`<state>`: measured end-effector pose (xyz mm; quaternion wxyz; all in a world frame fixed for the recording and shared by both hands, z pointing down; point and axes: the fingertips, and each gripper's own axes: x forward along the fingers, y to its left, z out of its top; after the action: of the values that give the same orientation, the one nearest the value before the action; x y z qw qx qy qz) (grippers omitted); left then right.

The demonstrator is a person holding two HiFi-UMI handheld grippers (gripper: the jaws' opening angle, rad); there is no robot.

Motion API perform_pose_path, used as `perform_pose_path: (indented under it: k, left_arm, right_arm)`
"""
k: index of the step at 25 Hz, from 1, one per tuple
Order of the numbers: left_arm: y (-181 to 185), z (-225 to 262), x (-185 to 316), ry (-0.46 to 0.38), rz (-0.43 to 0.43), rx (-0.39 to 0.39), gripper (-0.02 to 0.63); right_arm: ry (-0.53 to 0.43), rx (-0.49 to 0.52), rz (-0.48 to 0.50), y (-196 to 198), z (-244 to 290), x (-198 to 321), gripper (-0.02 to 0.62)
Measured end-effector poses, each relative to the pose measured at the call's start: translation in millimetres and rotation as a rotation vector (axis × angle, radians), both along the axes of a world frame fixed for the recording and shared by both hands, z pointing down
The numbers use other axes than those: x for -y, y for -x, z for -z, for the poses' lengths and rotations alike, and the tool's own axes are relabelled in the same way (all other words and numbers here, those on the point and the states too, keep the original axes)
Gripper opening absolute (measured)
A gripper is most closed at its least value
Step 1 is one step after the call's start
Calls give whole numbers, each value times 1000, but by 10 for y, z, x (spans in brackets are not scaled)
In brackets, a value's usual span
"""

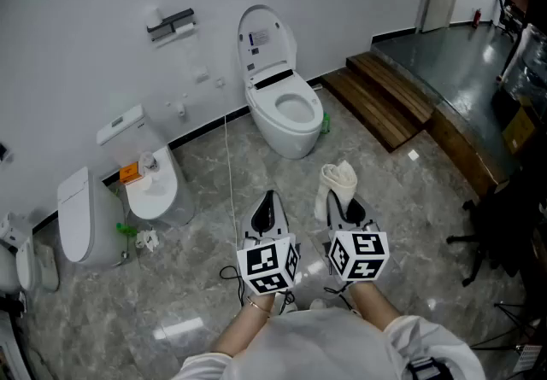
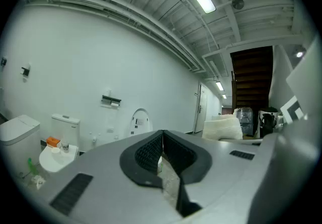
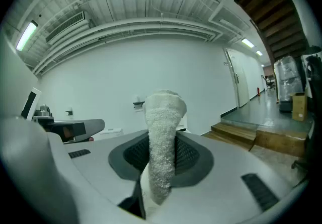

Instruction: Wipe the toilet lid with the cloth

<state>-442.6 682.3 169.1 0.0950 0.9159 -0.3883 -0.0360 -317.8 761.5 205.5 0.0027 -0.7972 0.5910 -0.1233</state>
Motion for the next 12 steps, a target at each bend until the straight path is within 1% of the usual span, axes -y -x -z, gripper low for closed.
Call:
perform_pose_path:
  k: [6,12]
  left_arm:
    - [57,-162,368,19,5,9,15]
    - [-184,-298,734,46,-34,31,15]
  right_arm:
    - [6,15,-47,-127,-110,266,86]
    - [21,51,-116,-441,-244,521,86]
